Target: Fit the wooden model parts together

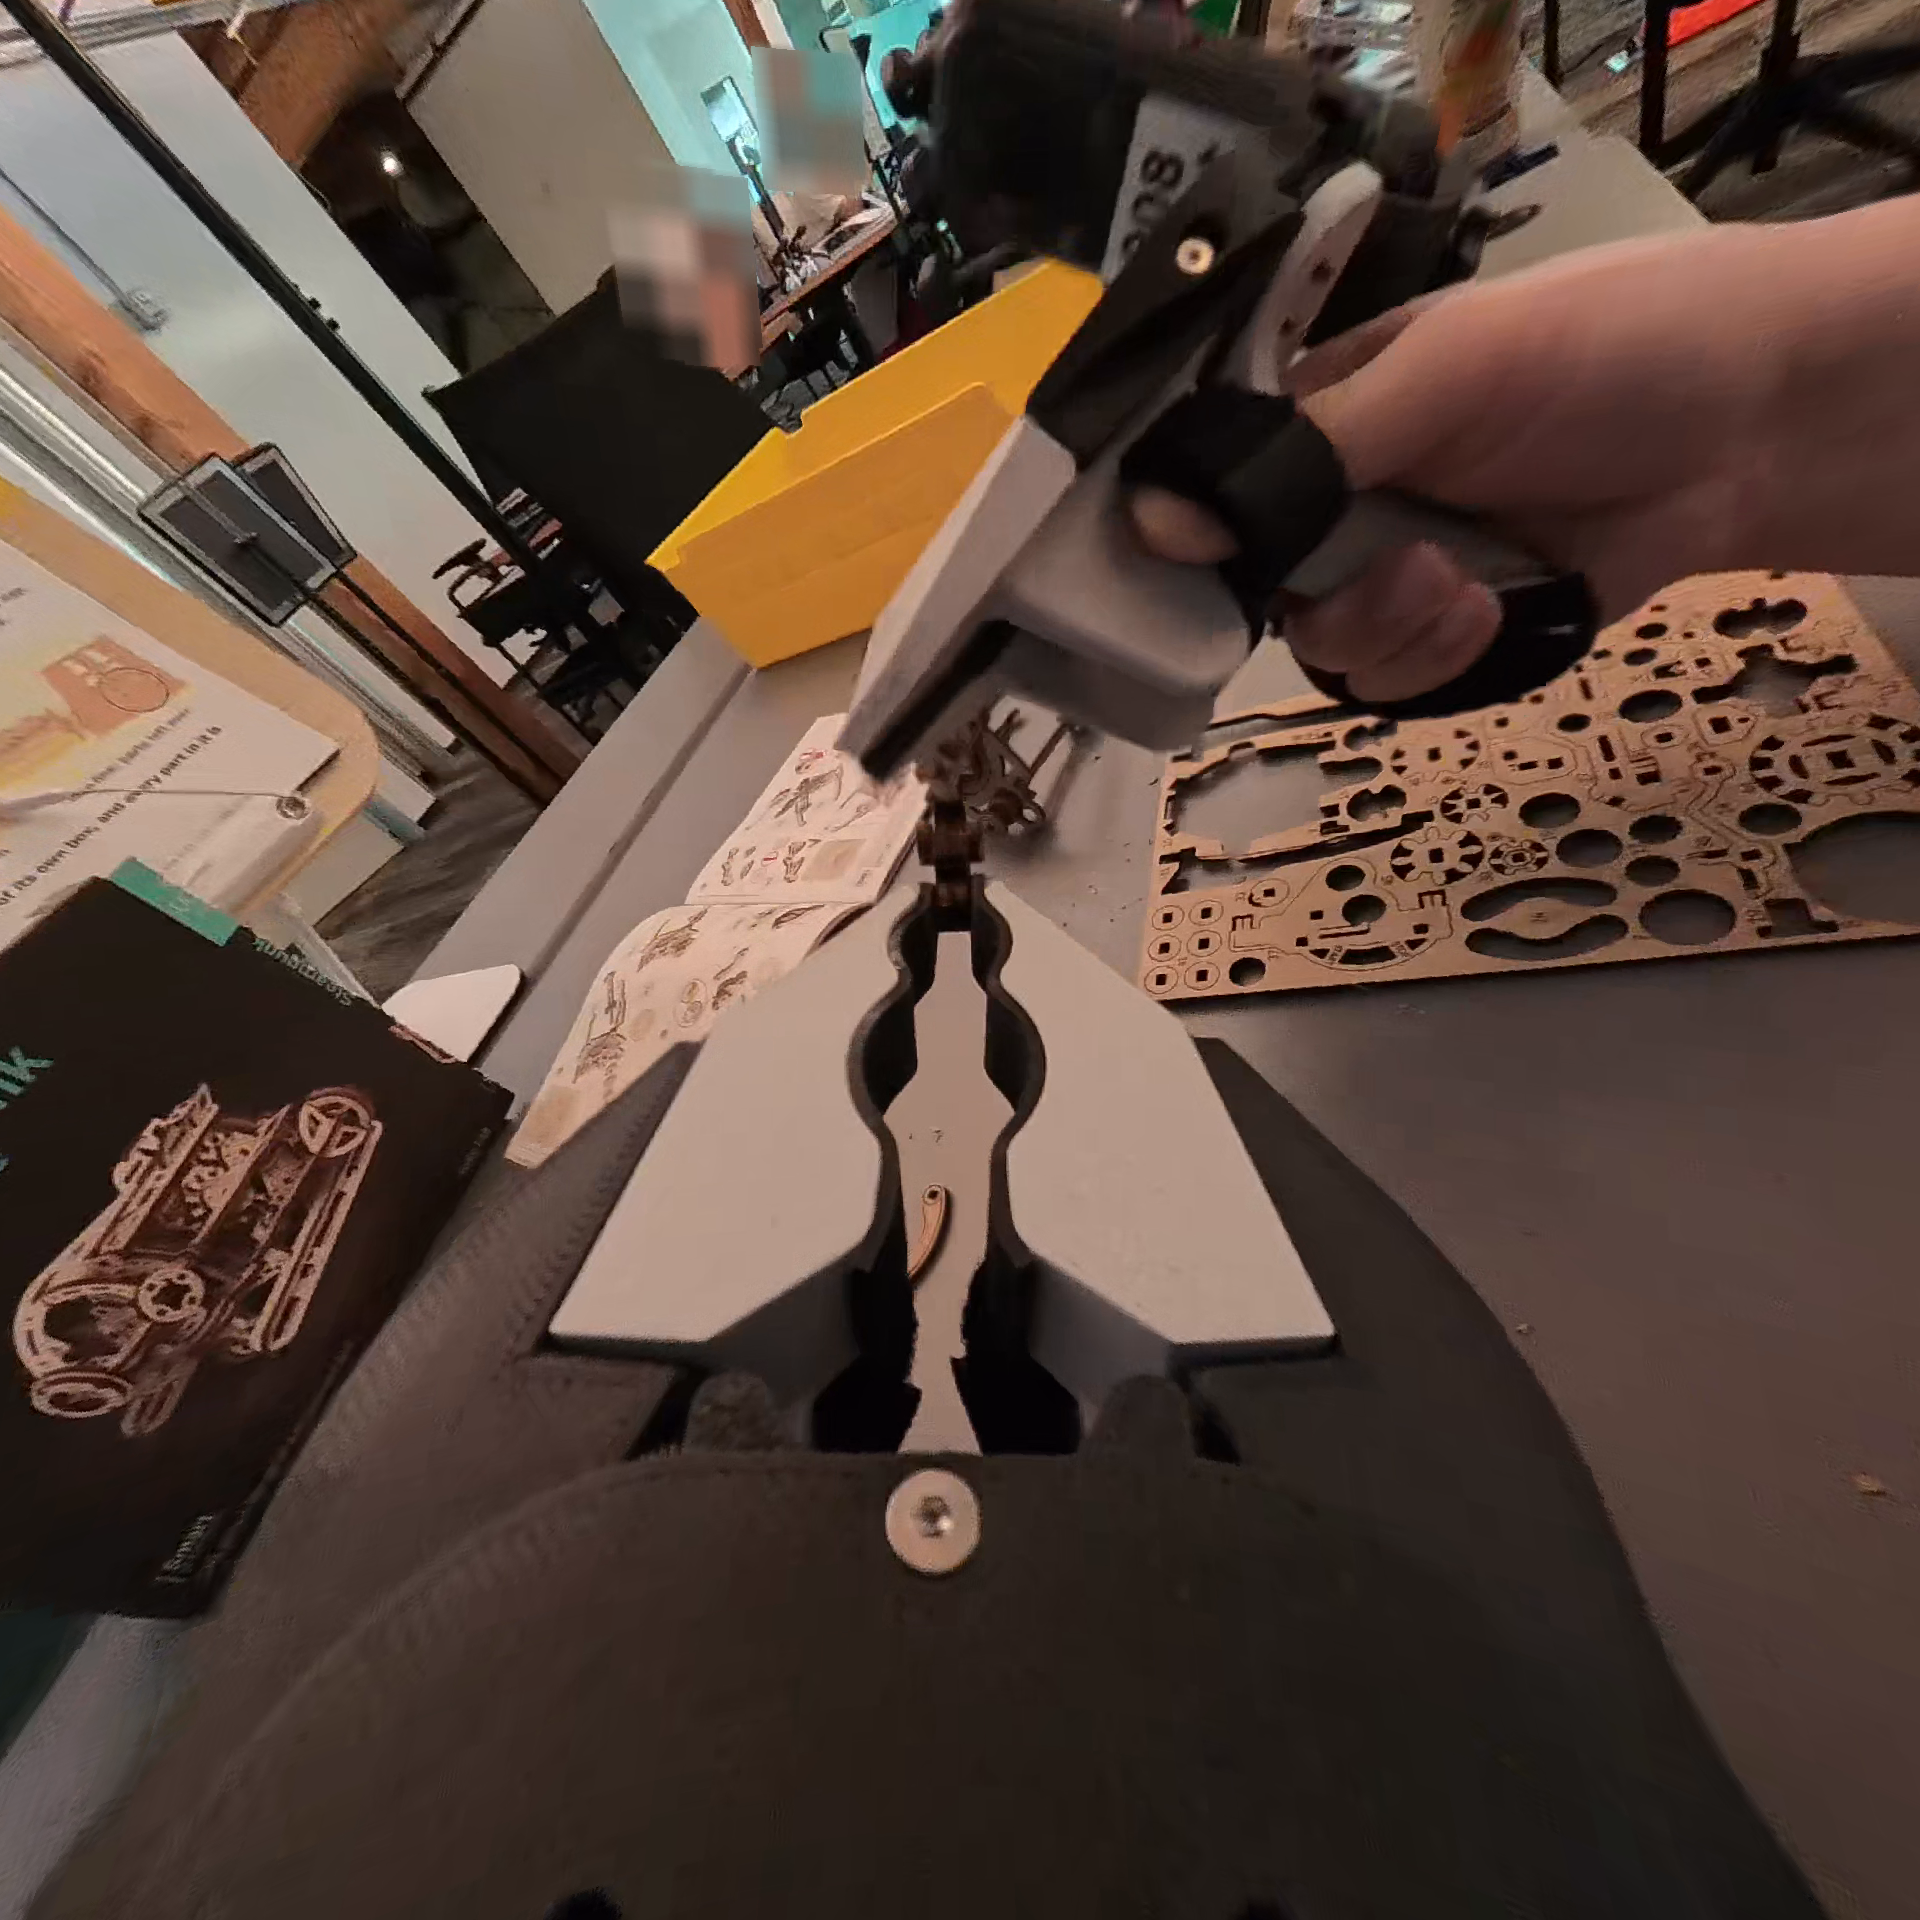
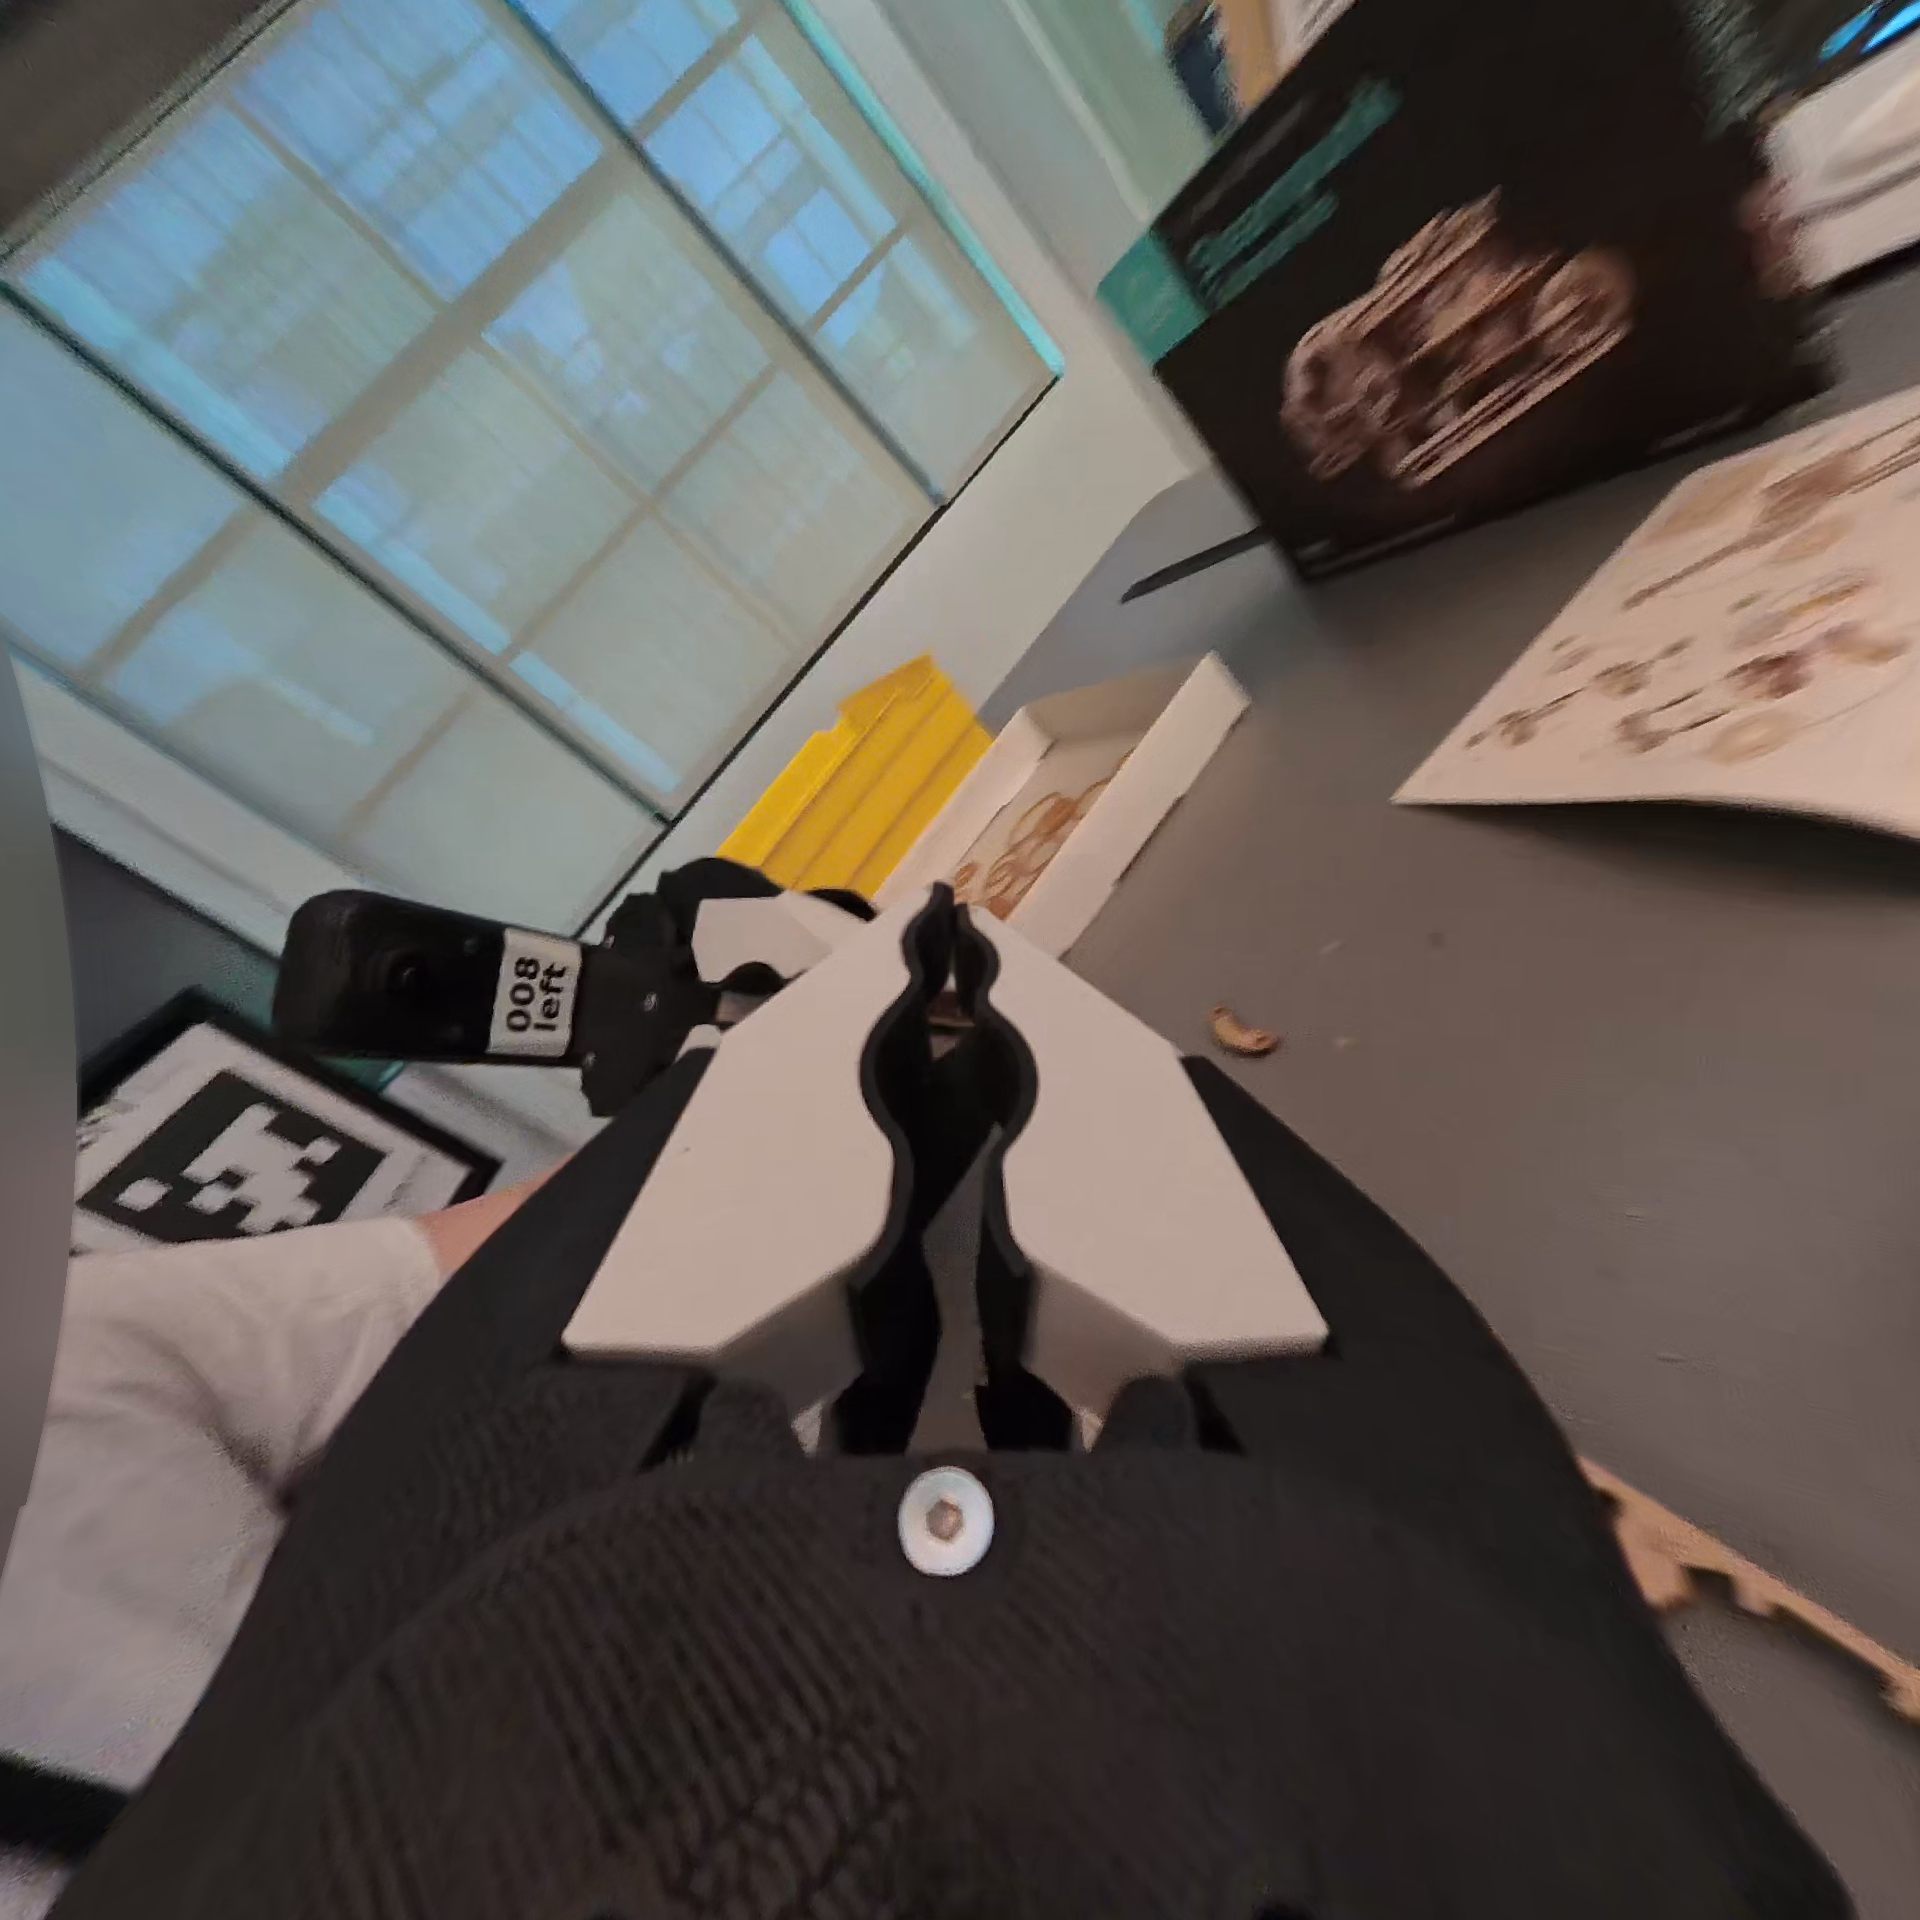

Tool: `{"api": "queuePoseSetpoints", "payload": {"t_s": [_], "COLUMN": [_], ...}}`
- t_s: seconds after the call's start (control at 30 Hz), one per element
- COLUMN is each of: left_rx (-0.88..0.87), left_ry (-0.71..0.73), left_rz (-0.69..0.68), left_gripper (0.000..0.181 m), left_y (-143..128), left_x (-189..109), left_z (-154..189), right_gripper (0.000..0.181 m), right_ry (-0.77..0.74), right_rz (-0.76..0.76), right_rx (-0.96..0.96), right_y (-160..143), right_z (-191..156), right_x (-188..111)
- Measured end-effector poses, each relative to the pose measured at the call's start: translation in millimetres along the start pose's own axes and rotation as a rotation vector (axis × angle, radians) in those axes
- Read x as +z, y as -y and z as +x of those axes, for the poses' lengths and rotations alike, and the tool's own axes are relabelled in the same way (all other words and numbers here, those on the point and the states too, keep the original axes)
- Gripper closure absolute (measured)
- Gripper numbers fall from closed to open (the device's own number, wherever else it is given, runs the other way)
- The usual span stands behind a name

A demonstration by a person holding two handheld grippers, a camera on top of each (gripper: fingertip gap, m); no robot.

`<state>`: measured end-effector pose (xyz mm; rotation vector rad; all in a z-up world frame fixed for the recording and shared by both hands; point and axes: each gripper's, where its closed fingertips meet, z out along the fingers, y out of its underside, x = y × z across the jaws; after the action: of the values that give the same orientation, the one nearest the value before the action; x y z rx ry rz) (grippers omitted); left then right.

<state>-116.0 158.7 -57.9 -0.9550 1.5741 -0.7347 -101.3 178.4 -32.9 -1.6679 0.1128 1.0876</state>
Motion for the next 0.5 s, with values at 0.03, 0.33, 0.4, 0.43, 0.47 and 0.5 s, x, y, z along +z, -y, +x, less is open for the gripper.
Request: {"api": "queuePoseSetpoints", "payload": {"t_s": [0.03, 0.33, 0.4, 0.43, 0.47, 0.5], "left_rx": [-0.021, -0.231, -0.246, -0.249, -0.252, -0.256], "left_ry": [0.005, 0.021, 0.022, 0.025, 0.024, 0.023], "left_rz": [-0.008, -0.038, -0.03, -0.03, -0.03, -0.028], "left_gripper": [0.178, 0.178, 0.178, 0.178, 0.178, 0.178], "left_y": [-3.0, -23.3, -22.2, -22.4, -22.5, -22.5], "left_x": [0.0, -1.0, -2.0, -2.4, -2.4, -2.5], "left_z": [-3.5, -28.4, -30.0, -31.0, -31.3, -31.4], "right_gripper": [0.181, 0.181, 0.181, 0.181, 0.181, 0.181], "right_ry": [-0.022, -0.171, -0.191, -0.201, -0.196, -0.172], "right_rz": [0.026, 0.188, 0.195, 0.199, 0.196, 0.183], "right_rx": [-0.02, -0.318, -0.346, -0.366, -0.39, -0.417], "right_y": [8.0, 70.0, 77.2, 80.0, 80.8, 78.6], "right_z": [3.7, 8.3, 4.9, 2.2, -2.7, -10.0], "right_x": [-5.3, -58.4, -64.8, -67.3, -68.0, -66.9]}}
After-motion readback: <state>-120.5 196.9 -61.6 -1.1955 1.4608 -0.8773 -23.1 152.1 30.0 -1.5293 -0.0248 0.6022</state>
